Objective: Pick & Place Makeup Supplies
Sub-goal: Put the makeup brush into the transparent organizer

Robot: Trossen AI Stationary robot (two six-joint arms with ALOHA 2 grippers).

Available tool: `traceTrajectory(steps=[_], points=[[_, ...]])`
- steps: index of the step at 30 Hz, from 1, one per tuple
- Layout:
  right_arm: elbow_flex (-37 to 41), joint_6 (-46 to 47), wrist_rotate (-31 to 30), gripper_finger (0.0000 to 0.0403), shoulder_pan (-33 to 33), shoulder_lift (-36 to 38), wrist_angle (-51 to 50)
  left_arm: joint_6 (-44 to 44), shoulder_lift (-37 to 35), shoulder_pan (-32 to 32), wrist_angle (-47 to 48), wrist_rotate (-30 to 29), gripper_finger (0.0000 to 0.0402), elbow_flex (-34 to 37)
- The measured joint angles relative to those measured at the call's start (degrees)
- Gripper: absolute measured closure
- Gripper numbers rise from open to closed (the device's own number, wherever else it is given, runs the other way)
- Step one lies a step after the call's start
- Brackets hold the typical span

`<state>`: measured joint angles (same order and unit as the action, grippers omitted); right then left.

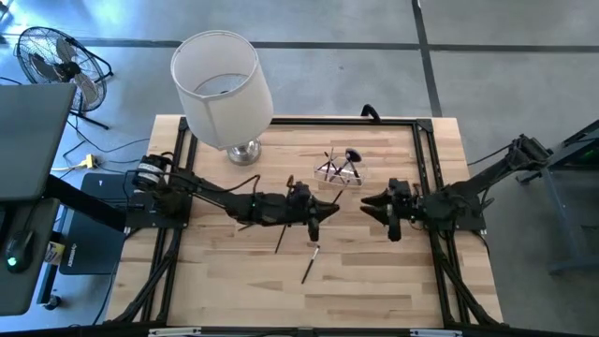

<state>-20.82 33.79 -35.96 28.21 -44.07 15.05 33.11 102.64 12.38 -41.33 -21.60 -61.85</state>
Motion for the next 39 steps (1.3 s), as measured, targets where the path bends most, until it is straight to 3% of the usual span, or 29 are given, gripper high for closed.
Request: traceTrajectory(steps=[4,9,12,17,27,39], points=[[0.00,-6.71,2.73,0.0243,-2.07,-2.45,10.78,-2.66,0.06,0.00,0.25,0.39,0.0399,-2.66],[-0.02,-7.66,6.72,0.0218,-6.21,-5.87,19.17,-4.86,0.06,-0.01,1.38,1.54,0.0399,-5.55],[-0.02,-6.89,11.90,0.0215,-8.34,-7.83,23.16,-5.77,0.06,-0.02,2.71,1.72,0.0399,-7.04],[-0.03,-8.51,15.30,0.0227,-10.20,-9.21,28.38,-5.85,0.08,-0.02,6.45,1.72,0.0399,-7.83],[-0.11,-10.40,17.04,0.0273,-10.71,-9.20,29.15,-3.70,1.13,0.00,7.25,3.10,0.0399,-7.86],[-0.13,-10.72,15.99,0.0277,-10.73,-9.21,29.42,-1.80,1.48,-0.02,6.76,3.16,0.0399,-7.88]])
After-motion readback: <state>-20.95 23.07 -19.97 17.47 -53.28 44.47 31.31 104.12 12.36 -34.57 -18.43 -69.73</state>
